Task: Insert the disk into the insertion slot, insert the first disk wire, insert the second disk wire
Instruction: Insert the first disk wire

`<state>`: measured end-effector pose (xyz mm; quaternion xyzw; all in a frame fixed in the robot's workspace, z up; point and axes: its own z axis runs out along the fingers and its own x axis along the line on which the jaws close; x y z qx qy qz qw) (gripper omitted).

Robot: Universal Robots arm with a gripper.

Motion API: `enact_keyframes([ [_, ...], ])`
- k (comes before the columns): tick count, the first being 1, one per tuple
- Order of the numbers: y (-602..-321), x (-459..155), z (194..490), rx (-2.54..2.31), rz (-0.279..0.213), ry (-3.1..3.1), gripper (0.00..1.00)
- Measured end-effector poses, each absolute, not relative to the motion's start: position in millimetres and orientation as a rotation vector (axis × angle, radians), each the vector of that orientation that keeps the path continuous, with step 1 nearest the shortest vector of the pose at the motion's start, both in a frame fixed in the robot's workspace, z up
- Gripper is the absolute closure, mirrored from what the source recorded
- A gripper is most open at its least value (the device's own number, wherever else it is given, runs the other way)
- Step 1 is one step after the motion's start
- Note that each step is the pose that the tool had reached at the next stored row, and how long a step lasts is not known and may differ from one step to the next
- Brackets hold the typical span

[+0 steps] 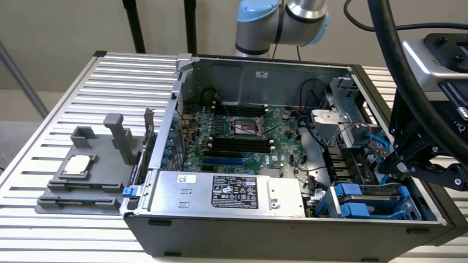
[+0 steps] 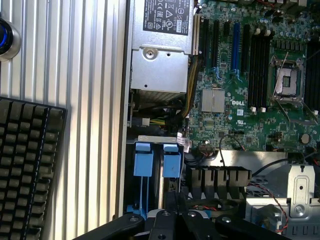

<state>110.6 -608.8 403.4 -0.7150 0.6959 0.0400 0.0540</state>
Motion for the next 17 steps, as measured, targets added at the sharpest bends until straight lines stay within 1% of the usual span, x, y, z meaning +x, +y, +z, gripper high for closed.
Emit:
enact_keyframes([
  [17,-608.8,110.6,403.4,-2.172,0.122,2.114,0.87],
])
